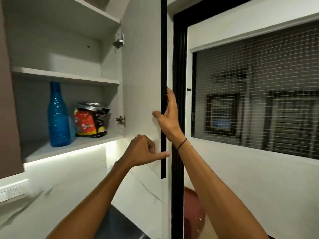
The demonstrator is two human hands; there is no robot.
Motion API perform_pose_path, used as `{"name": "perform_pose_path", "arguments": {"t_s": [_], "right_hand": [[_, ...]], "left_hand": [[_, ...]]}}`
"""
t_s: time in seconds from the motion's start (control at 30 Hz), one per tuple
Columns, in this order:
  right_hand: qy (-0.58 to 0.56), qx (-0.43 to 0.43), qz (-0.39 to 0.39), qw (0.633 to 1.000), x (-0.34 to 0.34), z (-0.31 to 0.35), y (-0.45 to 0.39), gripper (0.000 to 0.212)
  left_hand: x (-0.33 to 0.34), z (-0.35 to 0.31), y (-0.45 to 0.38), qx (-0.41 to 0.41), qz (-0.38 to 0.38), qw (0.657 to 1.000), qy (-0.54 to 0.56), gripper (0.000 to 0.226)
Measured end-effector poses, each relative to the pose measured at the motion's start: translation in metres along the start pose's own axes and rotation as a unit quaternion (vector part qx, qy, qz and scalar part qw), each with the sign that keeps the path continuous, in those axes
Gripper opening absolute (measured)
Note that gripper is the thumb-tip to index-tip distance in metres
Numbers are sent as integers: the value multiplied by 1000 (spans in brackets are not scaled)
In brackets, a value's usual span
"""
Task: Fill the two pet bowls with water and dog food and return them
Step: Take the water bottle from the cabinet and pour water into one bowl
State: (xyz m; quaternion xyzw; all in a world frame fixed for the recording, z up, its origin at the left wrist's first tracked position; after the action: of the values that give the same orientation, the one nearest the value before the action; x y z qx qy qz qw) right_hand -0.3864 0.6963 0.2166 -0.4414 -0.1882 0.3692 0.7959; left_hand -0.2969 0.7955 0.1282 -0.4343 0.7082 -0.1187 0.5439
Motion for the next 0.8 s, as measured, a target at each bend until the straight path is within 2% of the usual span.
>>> {"name": "perform_pose_path", "arguments": {"t_s": [0.17, 0.47, 0.7, 0.8], "right_hand": [[29, 33, -52, 998, -30, -20, -12, 81], [220, 58, -159, 961, -41, -25, -22, 61], [250, 82, -146, 954, -59, -30, -26, 55], [230, 105, -146, 956, -65, -33, -28, 52]], "left_hand": [[29, -23, -25, 7, -11, 996, -87, 73], [53, -45, -48, 43, 16, 986, -163, 80], [54, -54, -54, -3, 43, 990, -131, 71], [50, -49, -57, -31, 30, 993, -112, 53]]}}
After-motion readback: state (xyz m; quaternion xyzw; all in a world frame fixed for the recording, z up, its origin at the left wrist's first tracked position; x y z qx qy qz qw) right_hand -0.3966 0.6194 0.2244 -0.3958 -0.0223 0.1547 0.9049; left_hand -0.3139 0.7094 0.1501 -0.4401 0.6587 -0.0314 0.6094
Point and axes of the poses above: each hand's wrist, its own y-axis away from the middle knuckle, its own x-axis out of the palm, z = x × y, the point moved 1 cm from there along -y, towards the middle knuckle, and after that the axes turned 1 degree about -z, right-handed, at the moved point
